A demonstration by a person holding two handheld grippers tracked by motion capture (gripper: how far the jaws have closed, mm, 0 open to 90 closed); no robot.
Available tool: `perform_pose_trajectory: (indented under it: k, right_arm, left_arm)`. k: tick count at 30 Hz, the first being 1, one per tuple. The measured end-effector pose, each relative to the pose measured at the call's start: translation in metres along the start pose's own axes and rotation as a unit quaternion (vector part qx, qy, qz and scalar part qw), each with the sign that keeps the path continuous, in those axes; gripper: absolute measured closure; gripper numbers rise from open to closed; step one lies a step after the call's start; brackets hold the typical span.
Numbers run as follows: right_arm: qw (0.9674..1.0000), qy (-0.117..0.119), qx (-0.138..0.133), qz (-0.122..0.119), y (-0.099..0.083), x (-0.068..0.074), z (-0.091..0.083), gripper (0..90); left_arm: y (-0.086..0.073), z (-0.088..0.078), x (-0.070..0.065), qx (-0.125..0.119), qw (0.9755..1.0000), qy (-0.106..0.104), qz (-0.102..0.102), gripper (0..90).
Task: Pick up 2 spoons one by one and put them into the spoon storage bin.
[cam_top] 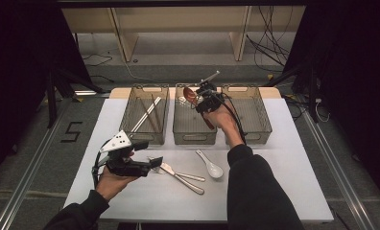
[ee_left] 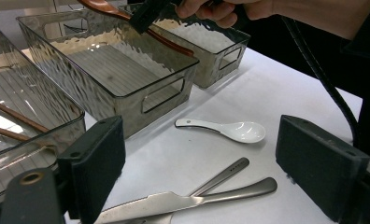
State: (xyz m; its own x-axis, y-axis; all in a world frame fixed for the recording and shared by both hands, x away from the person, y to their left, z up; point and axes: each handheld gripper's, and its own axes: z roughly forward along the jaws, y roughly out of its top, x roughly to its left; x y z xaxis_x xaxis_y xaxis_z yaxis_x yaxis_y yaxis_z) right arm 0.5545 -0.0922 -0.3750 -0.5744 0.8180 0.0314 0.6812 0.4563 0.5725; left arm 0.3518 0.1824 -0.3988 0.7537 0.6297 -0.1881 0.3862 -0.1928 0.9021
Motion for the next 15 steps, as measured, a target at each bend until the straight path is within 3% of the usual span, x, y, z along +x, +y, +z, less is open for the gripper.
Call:
perform_pose_trajectory:
  k: [8, 13, 15]
  right_arm:
    - [1.0000, -0.003, 0.004, 0.001, -0.0001, 0.0011, 0.0056, 80.1]
    - [0.9999, 0.008, 0.002, 0.009, -0.0002, 0.0010, 0.0052, 62.0]
    - [0.9999, 0.008, 0.005, 0.006, -0.0006, 0.0016, 0.0034, 60.8]
  left_arm:
    - [0.0000, -0.0006, -0.0004, -0.001, 1.0000, 0.000, 0.000, 15.6]
    - [0.0000, -0.0006, -0.0003, 0.000, 1.0000, -0.001, 0.000, 15.6]
    - [0.0000, -0.0005, -0.0001, -0.001, 1.0000, 0.000, 0.001, 15.5]
